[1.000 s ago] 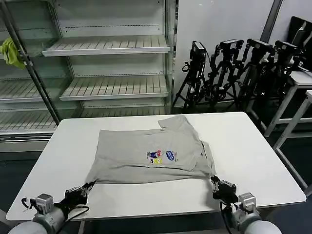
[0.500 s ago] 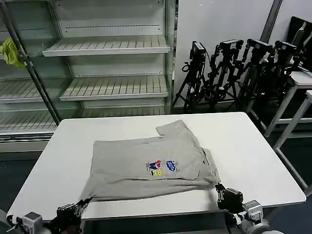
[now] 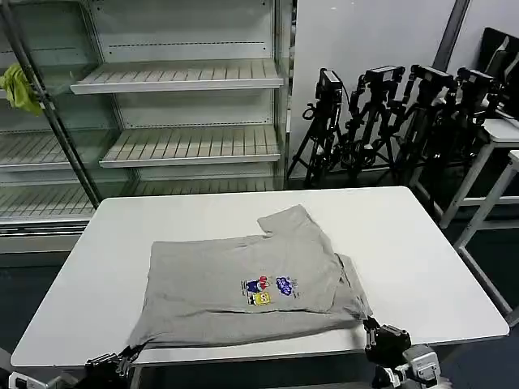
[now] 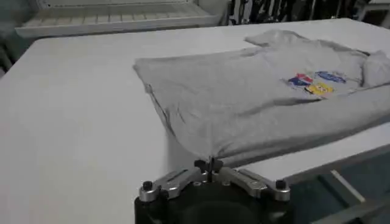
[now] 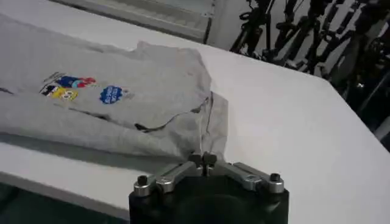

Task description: Fold and organize the clothes.

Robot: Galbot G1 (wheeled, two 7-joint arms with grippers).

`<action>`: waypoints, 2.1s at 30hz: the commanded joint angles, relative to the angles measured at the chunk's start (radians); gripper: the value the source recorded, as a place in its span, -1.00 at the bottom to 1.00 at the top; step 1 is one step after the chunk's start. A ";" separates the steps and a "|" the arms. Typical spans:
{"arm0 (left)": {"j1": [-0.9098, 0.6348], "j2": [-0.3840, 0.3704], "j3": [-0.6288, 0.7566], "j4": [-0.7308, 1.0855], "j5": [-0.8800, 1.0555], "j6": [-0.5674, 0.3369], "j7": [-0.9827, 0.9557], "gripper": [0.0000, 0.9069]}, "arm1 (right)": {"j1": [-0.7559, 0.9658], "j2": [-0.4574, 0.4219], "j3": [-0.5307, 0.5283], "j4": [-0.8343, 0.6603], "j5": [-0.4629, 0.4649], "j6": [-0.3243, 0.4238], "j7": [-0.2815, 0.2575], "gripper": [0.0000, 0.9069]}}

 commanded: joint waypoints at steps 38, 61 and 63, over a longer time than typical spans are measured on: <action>-0.504 -0.062 -0.017 0.054 -0.059 0.031 0.045 1.00 | 0.369 0.225 0.076 -0.270 -0.073 0.117 -0.211 1.00; -1.141 -0.019 0.533 0.607 -0.102 0.063 0.064 1.00 | 1.280 0.641 -0.493 -1.046 0.046 0.016 -0.406 1.00; -1.147 -0.026 0.546 0.619 -0.086 0.062 0.068 1.00 | 1.312 0.691 -0.512 -1.123 0.039 0.000 -0.440 1.00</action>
